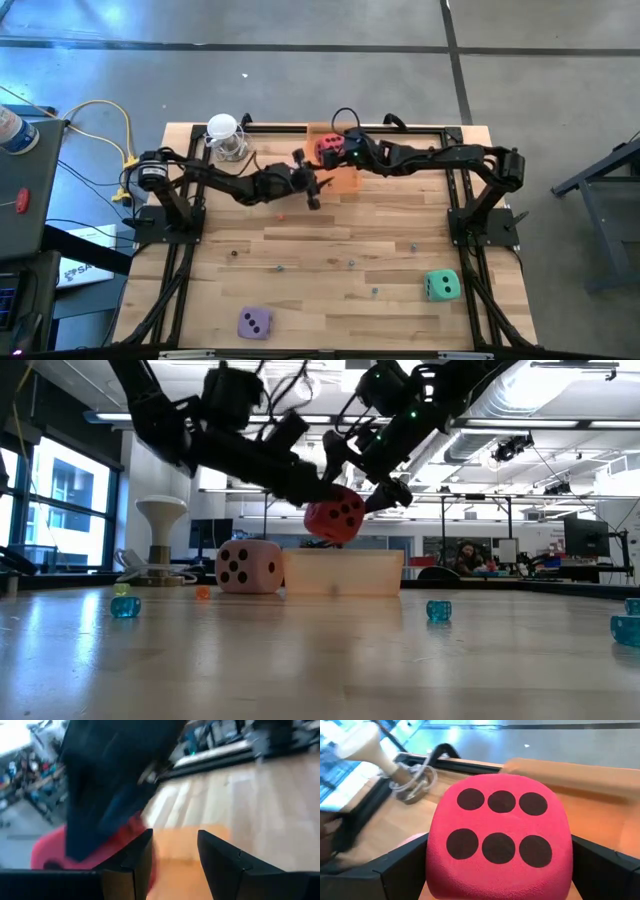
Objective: Pick & Place Dice
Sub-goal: Put the red die into the orange bin
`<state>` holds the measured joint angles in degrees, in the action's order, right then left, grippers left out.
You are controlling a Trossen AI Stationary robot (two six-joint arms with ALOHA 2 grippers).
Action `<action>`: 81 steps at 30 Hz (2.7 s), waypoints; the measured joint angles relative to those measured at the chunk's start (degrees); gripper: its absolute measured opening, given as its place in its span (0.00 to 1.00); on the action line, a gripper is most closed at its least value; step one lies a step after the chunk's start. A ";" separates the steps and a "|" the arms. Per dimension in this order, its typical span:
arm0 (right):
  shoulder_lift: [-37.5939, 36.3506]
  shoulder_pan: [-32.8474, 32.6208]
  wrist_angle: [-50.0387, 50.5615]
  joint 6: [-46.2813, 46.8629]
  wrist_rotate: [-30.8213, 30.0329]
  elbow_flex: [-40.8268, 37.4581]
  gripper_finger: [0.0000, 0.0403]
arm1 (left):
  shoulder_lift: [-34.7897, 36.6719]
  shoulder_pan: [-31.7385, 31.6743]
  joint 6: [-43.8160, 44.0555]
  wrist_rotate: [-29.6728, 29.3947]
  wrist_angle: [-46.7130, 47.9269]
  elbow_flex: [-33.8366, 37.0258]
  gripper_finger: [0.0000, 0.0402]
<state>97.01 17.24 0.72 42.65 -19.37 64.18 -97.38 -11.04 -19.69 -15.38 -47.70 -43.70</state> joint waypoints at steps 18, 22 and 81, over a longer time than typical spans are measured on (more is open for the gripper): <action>-0.04 -0.42 2.50 2.34 2.97 0.00 0.99 | -4.88 -5.99 7.27 5.67 4.11 0.11 0.37; -0.04 -0.04 3.46 2.26 1.16 0.00 0.99 | -4.42 -4.45 7.66 4.70 3.64 0.11 0.37; -0.13 -2.65 9.49 7.09 1.48 0.00 0.99 | -10.15 -4.98 -7.73 1.37 -12.53 0.07 0.37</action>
<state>96.88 14.59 10.22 49.74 -17.89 64.18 -107.53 -16.02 -27.42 -14.01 -60.23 -43.64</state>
